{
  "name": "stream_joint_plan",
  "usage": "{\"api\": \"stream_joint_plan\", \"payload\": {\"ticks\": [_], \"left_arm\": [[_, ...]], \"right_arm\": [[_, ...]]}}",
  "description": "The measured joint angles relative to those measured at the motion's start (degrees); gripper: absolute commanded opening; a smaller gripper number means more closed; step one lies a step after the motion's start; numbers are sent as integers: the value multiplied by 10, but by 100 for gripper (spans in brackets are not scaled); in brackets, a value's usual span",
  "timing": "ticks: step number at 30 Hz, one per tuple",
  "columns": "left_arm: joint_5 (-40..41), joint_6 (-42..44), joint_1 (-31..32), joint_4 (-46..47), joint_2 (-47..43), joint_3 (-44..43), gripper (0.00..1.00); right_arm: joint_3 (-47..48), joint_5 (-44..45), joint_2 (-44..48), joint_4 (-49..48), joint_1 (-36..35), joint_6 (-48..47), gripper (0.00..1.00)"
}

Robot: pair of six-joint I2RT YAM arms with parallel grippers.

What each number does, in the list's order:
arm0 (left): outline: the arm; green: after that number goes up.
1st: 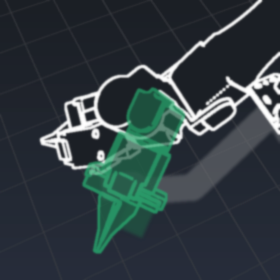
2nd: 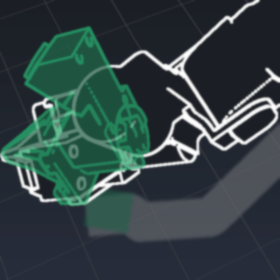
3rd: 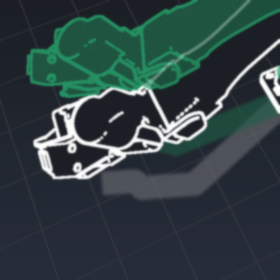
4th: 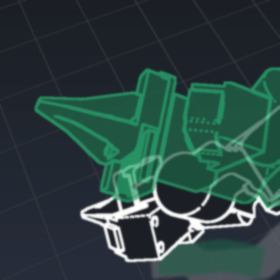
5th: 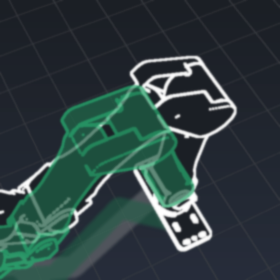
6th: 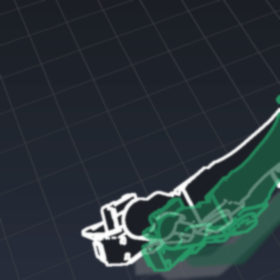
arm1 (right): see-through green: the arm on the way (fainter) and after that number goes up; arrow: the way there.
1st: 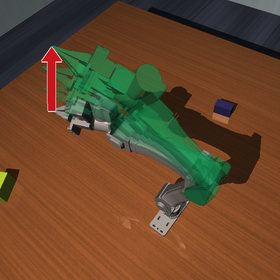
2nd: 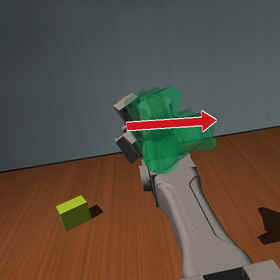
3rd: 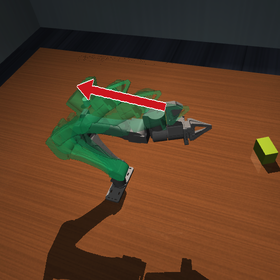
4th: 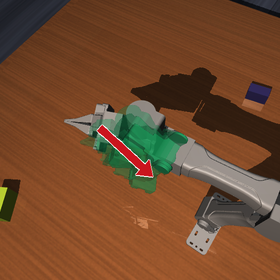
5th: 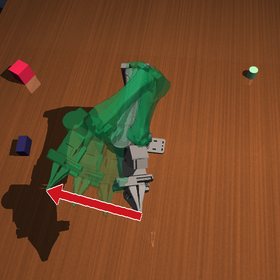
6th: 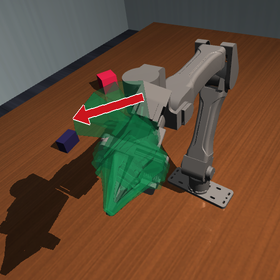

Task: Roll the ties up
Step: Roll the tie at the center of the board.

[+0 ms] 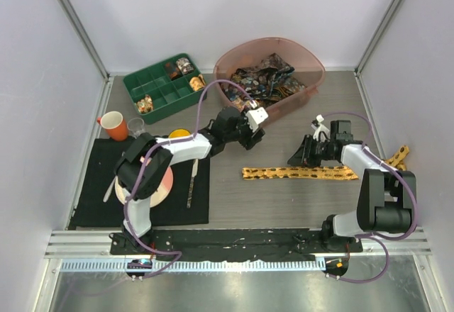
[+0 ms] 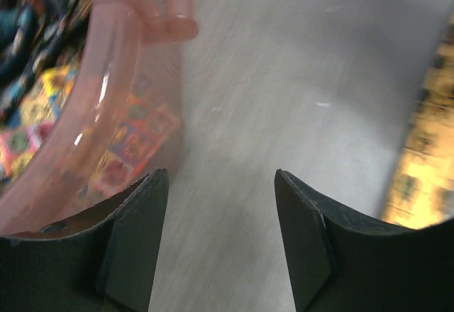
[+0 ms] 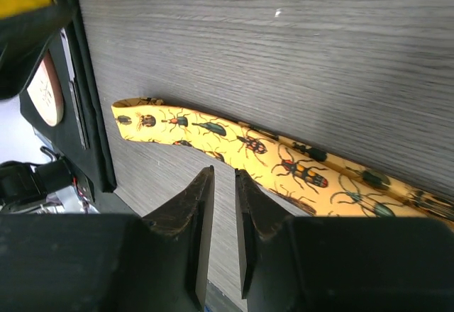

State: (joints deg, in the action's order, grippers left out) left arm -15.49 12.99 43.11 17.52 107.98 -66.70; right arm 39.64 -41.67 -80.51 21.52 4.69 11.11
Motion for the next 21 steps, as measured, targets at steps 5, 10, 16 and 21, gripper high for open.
{"api": "stream_joint_plan", "payload": {"ticks": [5, 10, 16, 21], "left_arm": [[61, -56, -43, 16, 43, -26, 66], [71, -82, -101, 12, 41, -29, 76], [-30, 17, -122, -57, -59, 25, 89], [-130, 101, -101, -186, -160, 41, 91]], "right_arm": [[6, 1, -17, 4, 10, 3, 25], [13, 0, -43, 4, 10, 17, 24], [16, -7, -50, 7, 3, 31, 22], [24, -13, -63, 14, -21, 28, 22]]}}
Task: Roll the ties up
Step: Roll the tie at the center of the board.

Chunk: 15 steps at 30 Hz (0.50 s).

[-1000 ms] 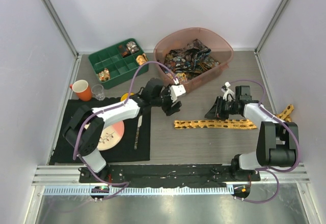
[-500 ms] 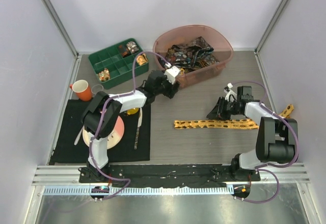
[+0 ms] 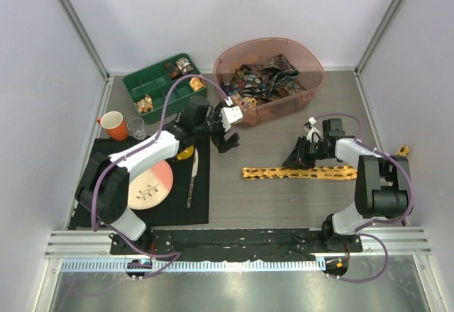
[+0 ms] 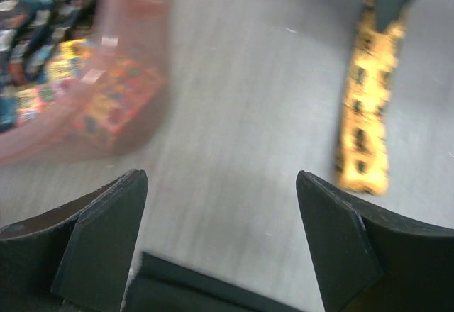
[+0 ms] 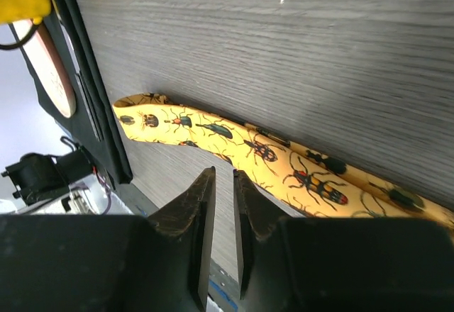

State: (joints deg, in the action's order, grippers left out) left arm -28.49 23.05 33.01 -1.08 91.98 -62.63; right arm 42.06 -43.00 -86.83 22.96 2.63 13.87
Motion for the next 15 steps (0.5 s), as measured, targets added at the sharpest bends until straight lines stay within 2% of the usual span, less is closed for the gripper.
{"api": "stream_joint_plan", "payload": {"ticks": [5, 15], "left_arm": [[-11, 22, 37, -61, -12, 24, 89], [13, 45, 107, -121, 70, 23, 85]], "right_arm": [[10, -2, -42, 13, -21, -7, 22], [16, 12, -82, 24, -25, -26, 22]]}}
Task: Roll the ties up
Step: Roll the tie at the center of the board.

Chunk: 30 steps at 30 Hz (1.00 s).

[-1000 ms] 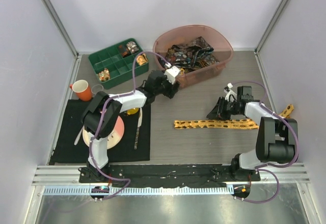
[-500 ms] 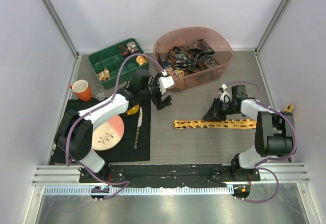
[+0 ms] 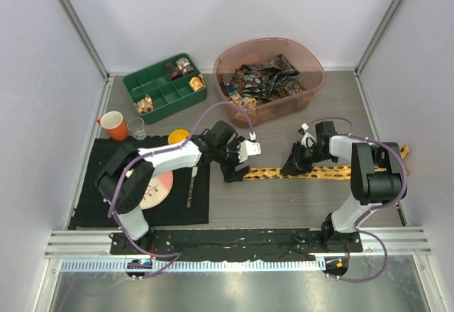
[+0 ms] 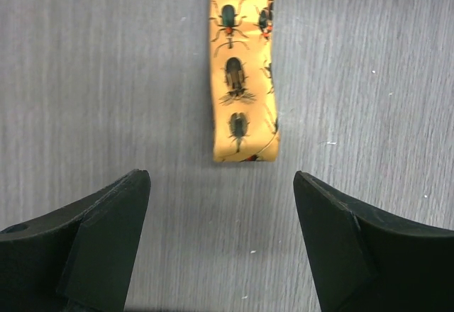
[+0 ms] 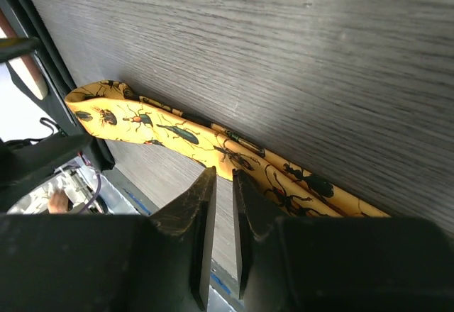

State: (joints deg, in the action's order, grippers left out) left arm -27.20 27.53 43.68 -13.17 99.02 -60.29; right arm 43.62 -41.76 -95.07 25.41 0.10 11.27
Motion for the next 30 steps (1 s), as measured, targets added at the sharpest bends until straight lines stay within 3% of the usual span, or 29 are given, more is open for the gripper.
{"api": "stream_joint_plan", "payload": {"ticks": [16, 27, 30], "left_arm": [[17, -1, 23, 20, 24, 2, 65], [20, -7, 31, 44, 44, 2, 66], [20, -7, 33, 43, 52, 2, 61]], "right_arm": [[14, -28, 30, 14, -26, -10, 23], [27, -32, -38, 7, -48, -8, 22], [30, -32, -39, 8, -49, -11, 23]]}}
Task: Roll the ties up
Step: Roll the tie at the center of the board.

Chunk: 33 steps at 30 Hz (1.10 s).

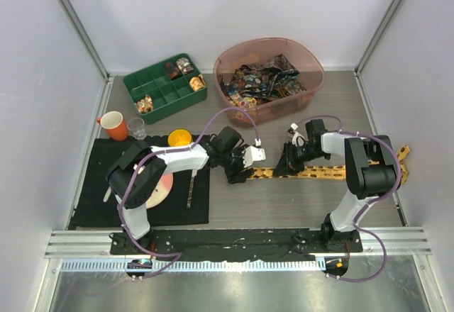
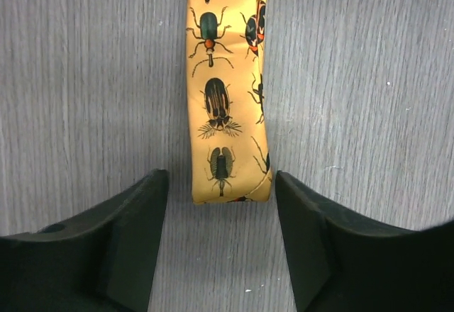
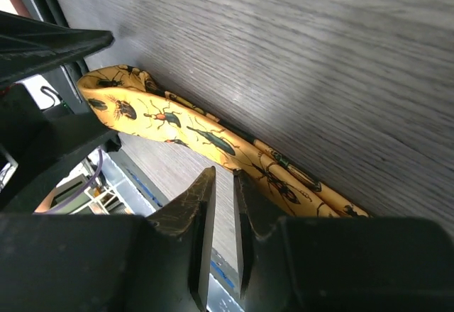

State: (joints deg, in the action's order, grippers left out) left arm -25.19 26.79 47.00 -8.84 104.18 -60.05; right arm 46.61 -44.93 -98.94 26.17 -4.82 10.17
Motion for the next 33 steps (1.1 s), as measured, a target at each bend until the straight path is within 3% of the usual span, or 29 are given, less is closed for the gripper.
{"api": "stream_joint_plan", "payload": {"ticks": [2, 7, 19, 33], "left_arm": [[1, -1, 0, 0, 2, 0, 53], [3, 3, 1, 0, 2, 0, 46], [2, -9, 5, -2, 2, -4, 46], [-3, -62, 43, 49, 32, -106, 44]], "right_arm": [[0, -4, 1, 0, -1, -2, 23], [0, -17, 24, -19, -4, 9, 23], [6, -33, -31, -55, -42, 40, 23], [8, -36, -36, -56, -42, 46, 22]]}}
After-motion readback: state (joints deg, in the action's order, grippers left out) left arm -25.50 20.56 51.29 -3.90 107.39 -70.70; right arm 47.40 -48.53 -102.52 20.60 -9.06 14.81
